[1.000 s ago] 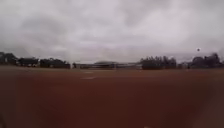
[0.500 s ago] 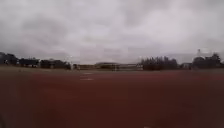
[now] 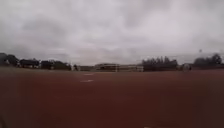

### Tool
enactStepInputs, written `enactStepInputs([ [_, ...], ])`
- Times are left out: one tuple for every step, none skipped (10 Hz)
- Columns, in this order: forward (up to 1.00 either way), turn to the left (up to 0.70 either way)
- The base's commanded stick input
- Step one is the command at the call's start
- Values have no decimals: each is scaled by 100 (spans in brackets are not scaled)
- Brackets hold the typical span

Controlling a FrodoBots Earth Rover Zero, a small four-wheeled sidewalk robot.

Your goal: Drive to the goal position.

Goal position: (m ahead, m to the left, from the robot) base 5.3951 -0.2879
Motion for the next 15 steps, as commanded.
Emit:
enactStepInputs([
  [65, 0],
  [63, 0],
  [55, 0],
  [40, 0],
  [28, 0],
  [0, 0],
  [0, 0],
  [0, 0],
  [0, 0],
  [0, 0],
  [0, 0],
  [0, 0],
  [0, 0],
  [0, 0],
  [67, 0],
])
